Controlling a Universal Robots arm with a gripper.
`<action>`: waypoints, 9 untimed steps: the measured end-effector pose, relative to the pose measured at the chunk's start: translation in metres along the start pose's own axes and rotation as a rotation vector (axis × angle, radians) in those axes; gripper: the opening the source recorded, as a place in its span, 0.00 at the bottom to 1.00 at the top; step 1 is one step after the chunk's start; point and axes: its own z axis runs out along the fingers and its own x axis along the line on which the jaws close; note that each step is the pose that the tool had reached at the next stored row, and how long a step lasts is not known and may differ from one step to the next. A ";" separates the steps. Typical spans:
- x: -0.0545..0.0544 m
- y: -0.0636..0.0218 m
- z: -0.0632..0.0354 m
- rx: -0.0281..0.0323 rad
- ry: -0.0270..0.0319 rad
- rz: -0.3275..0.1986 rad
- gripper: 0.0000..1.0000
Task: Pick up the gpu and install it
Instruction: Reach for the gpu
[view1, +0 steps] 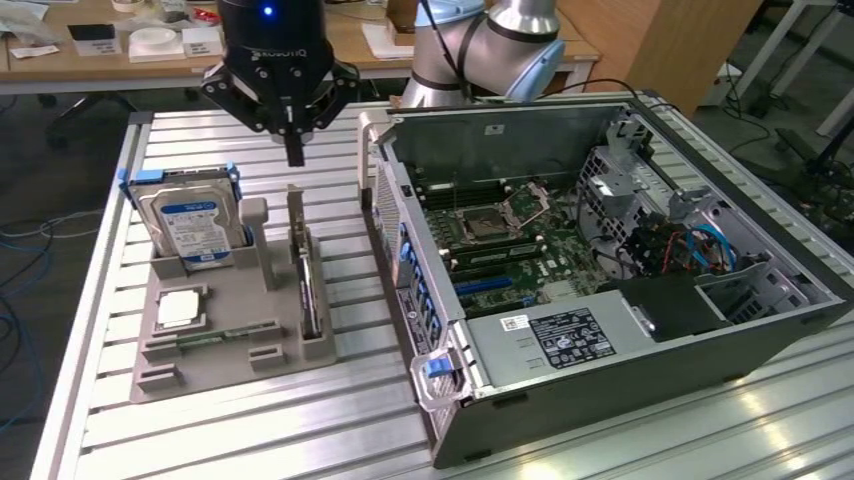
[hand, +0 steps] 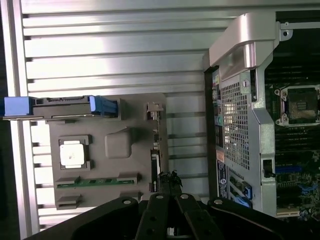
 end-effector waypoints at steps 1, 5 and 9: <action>0.001 -0.0001 0.0000 0.0000 0.0000 0.000 0.11; 0.004 -0.0005 0.0000 0.0000 0.0000 0.000 0.11; 0.008 -0.0009 0.0000 0.0000 0.0000 0.000 0.11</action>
